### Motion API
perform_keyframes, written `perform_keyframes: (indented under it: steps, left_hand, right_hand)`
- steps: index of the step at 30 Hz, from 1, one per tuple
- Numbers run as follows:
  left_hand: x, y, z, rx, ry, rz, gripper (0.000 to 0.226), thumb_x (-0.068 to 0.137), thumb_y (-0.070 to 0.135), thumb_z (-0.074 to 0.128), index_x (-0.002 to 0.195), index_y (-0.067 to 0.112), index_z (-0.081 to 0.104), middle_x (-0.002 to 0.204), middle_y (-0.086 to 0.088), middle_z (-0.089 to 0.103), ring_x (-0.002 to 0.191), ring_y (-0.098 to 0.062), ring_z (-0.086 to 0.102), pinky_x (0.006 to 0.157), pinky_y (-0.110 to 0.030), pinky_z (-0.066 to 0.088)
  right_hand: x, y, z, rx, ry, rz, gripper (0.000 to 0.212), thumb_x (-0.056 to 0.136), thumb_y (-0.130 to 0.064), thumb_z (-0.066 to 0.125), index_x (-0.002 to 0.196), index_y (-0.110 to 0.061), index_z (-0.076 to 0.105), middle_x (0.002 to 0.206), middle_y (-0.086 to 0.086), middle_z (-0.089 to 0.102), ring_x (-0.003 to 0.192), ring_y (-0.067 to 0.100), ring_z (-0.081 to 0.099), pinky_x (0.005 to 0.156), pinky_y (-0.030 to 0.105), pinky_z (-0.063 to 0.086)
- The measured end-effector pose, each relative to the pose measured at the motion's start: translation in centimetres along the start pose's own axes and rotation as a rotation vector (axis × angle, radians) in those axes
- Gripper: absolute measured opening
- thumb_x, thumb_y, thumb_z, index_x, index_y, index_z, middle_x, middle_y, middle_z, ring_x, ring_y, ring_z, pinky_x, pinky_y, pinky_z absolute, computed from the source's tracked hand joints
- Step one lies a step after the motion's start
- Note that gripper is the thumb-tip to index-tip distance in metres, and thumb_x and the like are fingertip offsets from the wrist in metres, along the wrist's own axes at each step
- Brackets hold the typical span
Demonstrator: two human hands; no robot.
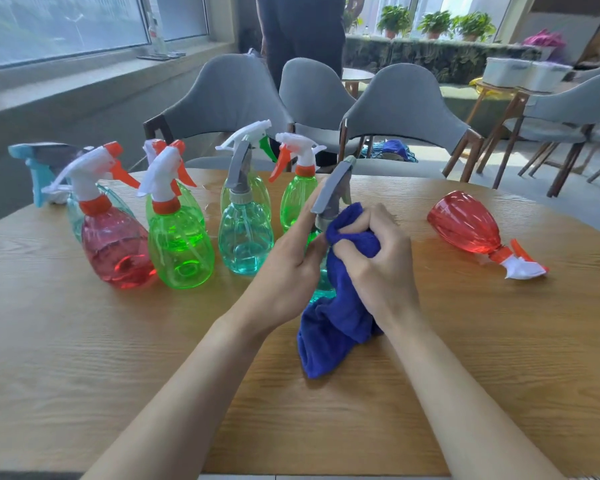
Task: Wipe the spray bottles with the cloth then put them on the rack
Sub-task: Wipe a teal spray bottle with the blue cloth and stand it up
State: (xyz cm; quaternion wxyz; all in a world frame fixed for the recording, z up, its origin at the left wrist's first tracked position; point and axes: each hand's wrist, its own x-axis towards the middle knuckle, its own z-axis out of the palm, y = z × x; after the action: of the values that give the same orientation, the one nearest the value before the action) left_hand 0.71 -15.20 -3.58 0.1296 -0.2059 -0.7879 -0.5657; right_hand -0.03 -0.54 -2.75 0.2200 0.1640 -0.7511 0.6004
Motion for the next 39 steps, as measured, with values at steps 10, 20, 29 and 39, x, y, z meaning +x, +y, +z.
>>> perform_keyframes:
  steps: [10,20,29,39]
  left_hand:
    - [-0.1,0.4,0.2,-0.082,-0.017,-0.042,0.053,0.116,0.017,0.045,0.165,0.032,0.032,0.147,0.036,0.053,0.145,0.011,0.041,0.121,-0.017,0.032]
    - [-0.7,0.5,0.2,-0.023,-0.044,-0.062,0.056,0.113,0.03,0.053,0.164,0.03,0.029,0.159,0.018,0.049,0.146,0.009,0.04,0.118,-0.018,0.034]
    - [-0.4,0.4,0.9,0.053,0.014,-0.028,0.047,0.113,0.02,0.052,0.155,0.03,0.035,0.144,0.016,0.058,0.136,0.004,0.052,0.112,-0.019,0.041]
    - [-0.4,-0.2,-0.3,0.066,-0.011,-0.018,0.047,0.117,0.014,0.038,0.163,0.021,0.035,0.134,0.006,0.068,0.124,-0.013,0.063,0.113,-0.043,0.049]
  right_hand:
    - [0.8,1.5,-1.2,0.197,-0.046,0.177,0.02,0.084,-0.022,0.085,0.085,-0.031,0.068,0.096,0.004,0.072,0.09,0.015,0.069,0.082,0.032,0.055]
    - [0.7,0.9,-1.1,0.259,-0.058,0.218,0.027,0.086,-0.005,0.086,0.081,-0.026,0.068,0.083,-0.006,0.073,0.076,0.008,0.069,0.068,0.023,0.055]
    - [0.6,1.1,-0.9,0.201,-0.036,0.283,0.022,0.103,-0.027,0.067,0.082,-0.025,0.072,0.085,-0.007,0.072,0.086,0.011,0.067,0.08,0.032,0.052]
    - [0.7,0.5,-1.4,0.081,-0.187,0.262,0.026,0.079,-0.029,0.079,0.09,-0.023,0.056,0.099,0.001,0.062,0.086,0.013,0.061,0.076,0.031,0.049]
